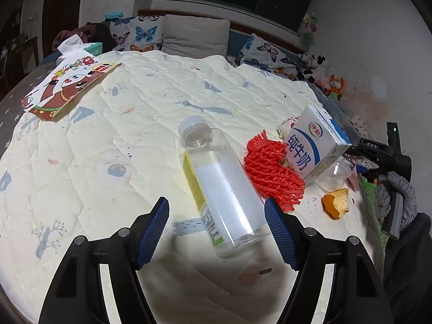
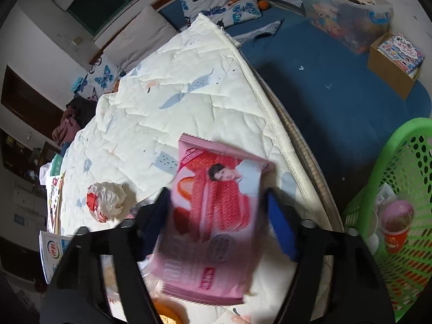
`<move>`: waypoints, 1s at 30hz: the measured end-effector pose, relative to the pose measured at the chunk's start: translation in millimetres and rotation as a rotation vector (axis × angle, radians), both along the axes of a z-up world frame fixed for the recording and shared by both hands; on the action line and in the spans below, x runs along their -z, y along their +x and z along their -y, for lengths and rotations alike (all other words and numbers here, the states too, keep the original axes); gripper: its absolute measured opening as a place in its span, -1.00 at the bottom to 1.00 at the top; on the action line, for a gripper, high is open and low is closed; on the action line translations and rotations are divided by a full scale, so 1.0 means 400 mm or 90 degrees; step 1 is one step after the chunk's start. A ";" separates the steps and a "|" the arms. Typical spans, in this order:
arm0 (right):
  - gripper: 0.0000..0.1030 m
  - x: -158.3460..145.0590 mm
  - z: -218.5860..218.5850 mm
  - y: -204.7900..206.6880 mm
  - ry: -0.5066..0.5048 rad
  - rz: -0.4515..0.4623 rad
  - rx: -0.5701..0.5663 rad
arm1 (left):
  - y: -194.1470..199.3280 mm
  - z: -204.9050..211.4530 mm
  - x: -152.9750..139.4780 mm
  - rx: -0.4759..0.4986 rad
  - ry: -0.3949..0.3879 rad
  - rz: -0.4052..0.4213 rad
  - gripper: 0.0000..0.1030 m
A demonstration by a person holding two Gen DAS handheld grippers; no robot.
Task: Collect trash
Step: 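Grasp the pink snack wrapper with the right gripper while the left gripper grasps the water bottle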
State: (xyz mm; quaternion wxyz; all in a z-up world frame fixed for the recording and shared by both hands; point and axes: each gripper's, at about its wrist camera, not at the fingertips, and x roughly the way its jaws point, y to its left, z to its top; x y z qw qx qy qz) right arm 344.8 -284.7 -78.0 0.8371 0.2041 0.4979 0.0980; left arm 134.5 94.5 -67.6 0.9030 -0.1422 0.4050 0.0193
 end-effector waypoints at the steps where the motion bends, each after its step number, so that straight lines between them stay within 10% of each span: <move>1: 0.10 -0.002 0.000 0.000 0.000 0.001 0.002 | 0.001 0.004 0.002 0.003 0.003 -0.001 0.37; 30: 0.01 -0.190 0.069 -0.137 -0.003 0.159 -0.015 | 0.196 -0.003 0.065 -0.063 0.015 -0.092 0.33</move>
